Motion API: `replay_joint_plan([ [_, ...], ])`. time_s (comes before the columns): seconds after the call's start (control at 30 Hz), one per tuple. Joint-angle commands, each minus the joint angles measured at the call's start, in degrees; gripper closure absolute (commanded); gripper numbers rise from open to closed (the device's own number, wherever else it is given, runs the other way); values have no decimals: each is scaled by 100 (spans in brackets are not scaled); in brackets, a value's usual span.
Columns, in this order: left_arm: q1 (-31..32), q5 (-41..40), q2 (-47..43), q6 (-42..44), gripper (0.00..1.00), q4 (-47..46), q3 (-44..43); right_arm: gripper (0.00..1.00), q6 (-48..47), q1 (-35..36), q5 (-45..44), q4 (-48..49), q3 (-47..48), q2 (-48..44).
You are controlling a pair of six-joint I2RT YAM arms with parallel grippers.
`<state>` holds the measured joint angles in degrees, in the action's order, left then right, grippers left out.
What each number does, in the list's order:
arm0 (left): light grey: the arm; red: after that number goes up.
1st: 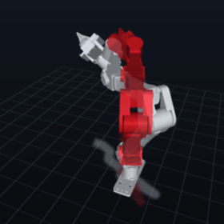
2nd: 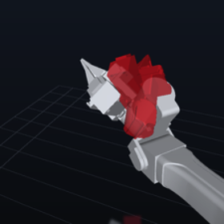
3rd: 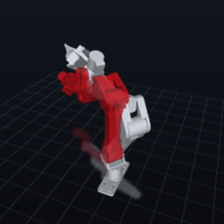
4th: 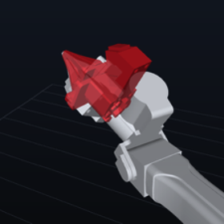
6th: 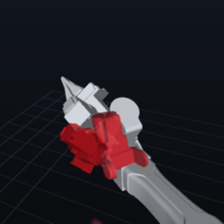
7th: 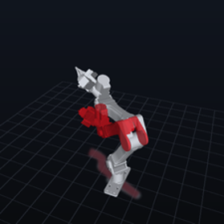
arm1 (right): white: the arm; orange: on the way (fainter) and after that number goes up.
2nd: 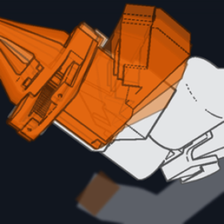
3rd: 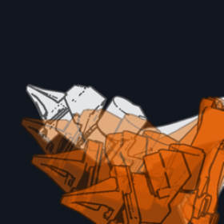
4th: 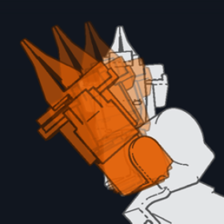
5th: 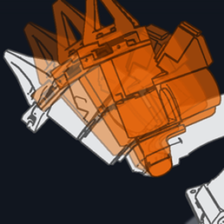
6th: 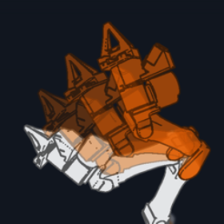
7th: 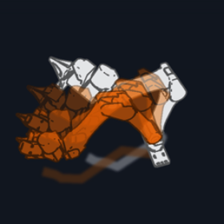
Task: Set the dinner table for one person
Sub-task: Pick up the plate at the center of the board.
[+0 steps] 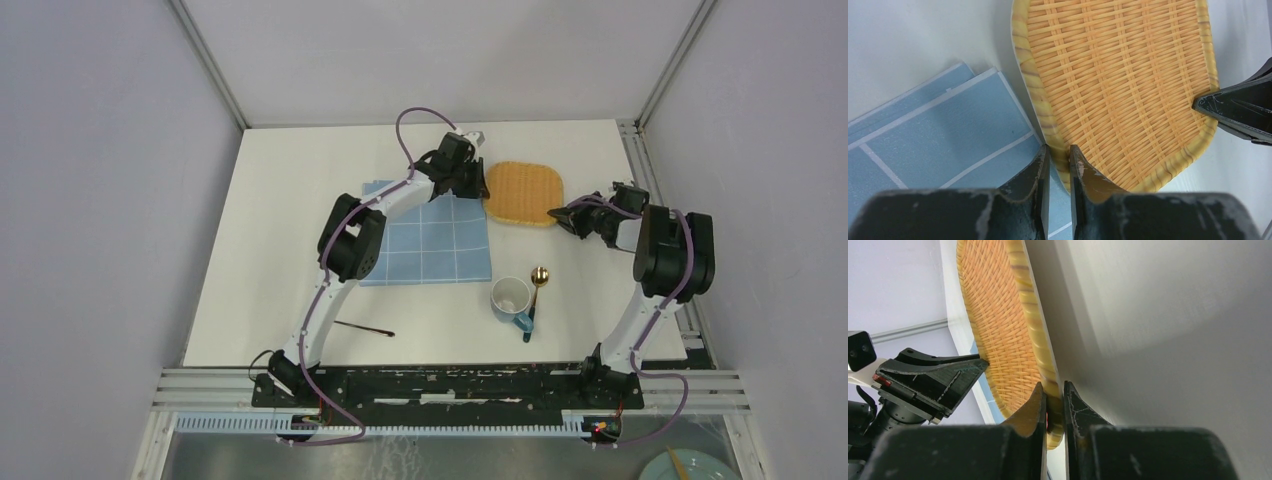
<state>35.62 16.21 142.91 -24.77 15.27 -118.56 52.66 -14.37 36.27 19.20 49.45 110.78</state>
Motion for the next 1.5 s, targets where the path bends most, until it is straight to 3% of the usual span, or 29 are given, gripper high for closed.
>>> replay_joint_plan([
  [0.0, 183, 618, 110, -98, 98, -27, -387, 88, 476, 191, -136, 283, -115, 347],
  [0.3, 207, 673, 149, -95, 98, 37, -440, 83, 946, 520, -77, 929, 51, 758],
  [0.5, 209, 753, 195, -106, 97, 52, -520, 72, 1213, 708, 3, 1327, 176, 962],
  [0.77, 208, 825, 248, -125, 96, 90, -623, 70, 1242, 839, -83, 1272, 305, 1020],
  [0.8, 213, 811, 247, -131, 96, 93, -624, 72, 1226, 839, -85, 1244, 321, 1012],
  [0.93, 211, 776, 229, -99, 95, 111, -626, 100, 1077, 839, -183, 980, 363, 939],
  [1.03, 209, 746, 213, -73, 93, 119, -624, 100, 988, 839, -190, 860, 394, 910],
  [1.47, 205, -24, -261, 57, 47, -156, -98, 100, 1017, 839, -75, 1242, 317, 710],
])
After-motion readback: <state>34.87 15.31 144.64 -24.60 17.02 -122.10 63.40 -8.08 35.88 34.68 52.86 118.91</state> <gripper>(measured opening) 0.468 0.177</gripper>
